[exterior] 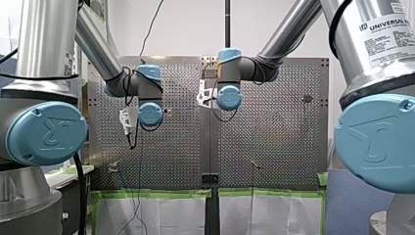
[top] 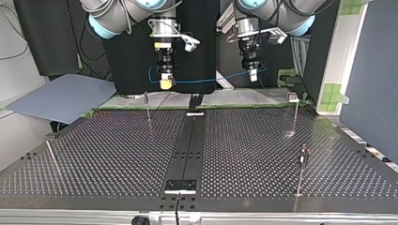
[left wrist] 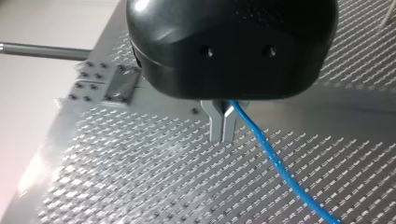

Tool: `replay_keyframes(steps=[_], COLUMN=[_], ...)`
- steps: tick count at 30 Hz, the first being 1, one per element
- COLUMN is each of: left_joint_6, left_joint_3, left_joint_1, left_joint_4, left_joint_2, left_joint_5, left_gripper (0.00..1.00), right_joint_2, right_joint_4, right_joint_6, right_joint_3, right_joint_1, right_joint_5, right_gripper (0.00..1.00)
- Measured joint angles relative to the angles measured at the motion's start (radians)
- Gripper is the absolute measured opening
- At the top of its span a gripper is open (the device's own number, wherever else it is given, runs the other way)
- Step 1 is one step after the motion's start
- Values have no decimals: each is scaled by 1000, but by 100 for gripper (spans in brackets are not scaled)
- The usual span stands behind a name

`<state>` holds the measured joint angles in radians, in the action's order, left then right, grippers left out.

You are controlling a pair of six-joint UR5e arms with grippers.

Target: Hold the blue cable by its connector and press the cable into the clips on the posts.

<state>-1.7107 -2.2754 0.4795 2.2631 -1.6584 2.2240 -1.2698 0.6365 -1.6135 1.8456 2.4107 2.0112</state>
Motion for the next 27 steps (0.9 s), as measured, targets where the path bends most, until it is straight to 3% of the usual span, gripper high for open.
replay_keyframes(steps=[7, 11, 18, 27], left_joint_6=[4, 3, -2, -4], left_joint_3=[44, 66, 103, 118], left_joint_1=[-17, -24, -33, -46], left_joint_4=[70, 108, 167, 241], left_joint_2=[71, 109, 168, 197], left_joint_5=[43, 65, 72, 63], left_gripper=[0, 0, 0, 0], right_joint_2=[-5, -5, -3, -1], right_joint_4=[-46, -72, -104, -139], right_joint_6=[0, 1, 4, 12], right_joint_3=[-56, -86, -135, -198], right_joint_1=[-75, -97, -93, -61], right_joint_5=[-75, -114, -173, -254], right_gripper=[0, 0, 0, 0])
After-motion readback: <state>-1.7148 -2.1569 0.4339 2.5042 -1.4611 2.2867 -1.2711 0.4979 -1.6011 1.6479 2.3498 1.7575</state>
